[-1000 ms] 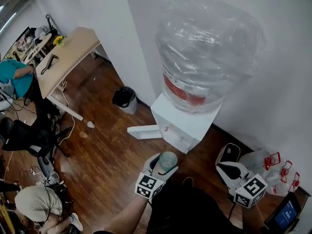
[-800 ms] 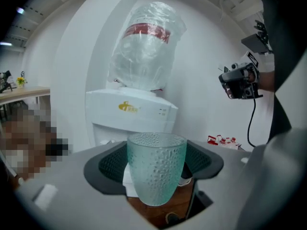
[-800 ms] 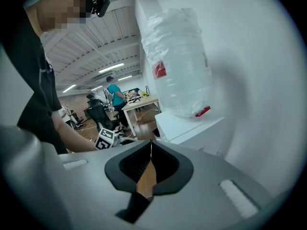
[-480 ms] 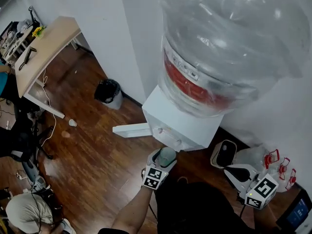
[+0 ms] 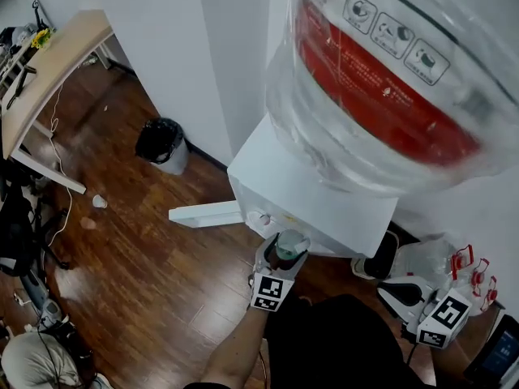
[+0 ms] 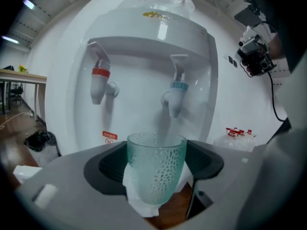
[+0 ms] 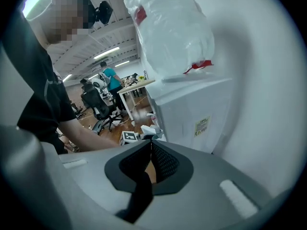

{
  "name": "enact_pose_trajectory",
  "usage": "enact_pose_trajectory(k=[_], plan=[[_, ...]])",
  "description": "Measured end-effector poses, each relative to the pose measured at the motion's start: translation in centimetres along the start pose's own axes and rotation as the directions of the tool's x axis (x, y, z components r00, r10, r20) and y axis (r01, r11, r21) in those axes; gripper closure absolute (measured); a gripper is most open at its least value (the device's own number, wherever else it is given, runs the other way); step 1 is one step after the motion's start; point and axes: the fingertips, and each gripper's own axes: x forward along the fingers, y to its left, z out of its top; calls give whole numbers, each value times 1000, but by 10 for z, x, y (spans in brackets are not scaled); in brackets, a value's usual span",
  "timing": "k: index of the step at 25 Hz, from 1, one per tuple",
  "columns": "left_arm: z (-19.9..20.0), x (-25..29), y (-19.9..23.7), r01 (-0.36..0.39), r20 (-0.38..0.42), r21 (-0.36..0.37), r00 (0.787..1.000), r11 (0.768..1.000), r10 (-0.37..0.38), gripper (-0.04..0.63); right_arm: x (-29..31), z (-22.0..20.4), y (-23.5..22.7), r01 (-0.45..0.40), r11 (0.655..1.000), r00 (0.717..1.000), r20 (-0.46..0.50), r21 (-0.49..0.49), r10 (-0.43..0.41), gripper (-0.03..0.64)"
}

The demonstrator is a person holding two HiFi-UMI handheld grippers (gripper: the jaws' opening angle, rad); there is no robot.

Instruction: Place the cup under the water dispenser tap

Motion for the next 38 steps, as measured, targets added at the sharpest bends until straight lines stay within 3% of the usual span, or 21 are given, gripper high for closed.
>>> enact_pose_trajectory(k=[2, 5, 11, 17, 21, 26, 29, 31, 36, 38], plan=[[-6, 8, 2, -26, 43, 2, 999, 1000, 26, 229, 6, -9, -1, -6, 1000, 1000, -31, -14, 6, 614], [-36, 19, -1, -51, 9, 38, 999, 998, 51, 229, 11, -16, -3, -6, 1000, 998, -60, -20, 5, 614], [-56, 10, -18, -4, -34, 136, 999, 991, 8, 227, 17, -9, -3, 3, 1000, 999, -51, -20, -4, 615], [-52, 23, -16, 1, -31, 74, 1000, 997, 1, 229, 12, -1, 7, -21, 999, 998, -64, -33, 19, 615], [-50, 24, -17, -36, 0, 49, 999, 998, 36, 230, 10, -6, 8, -22, 1000, 997, -76, -19, 21, 614], [-53, 31, -33, -26, -7, 112, 1000, 993, 27, 227, 10, -10, 7, -27, 1000, 996, -82, -8, 27, 614], [-53, 29, -25, -54, -18, 156, 998, 986, 58, 229, 9, -11, 10, -38, 999, 995, -88, -12, 37, 614], [-53, 27, -17, -63, -19, 133, 998, 989, 66, 227, 6, -12, 10, -40, 999, 995, -94, -9, 39, 612], [-58, 31, -15, 10, -61, 102, 998, 995, -3, 218, 5, -12, 11, -41, 999, 995, -93, 3, 41, 604], [-63, 29, -13, 7, -93, 102, 996, 995, 2, 159, 5, -10, 14, -47, 999, 995, -89, 9, 48, 596]])
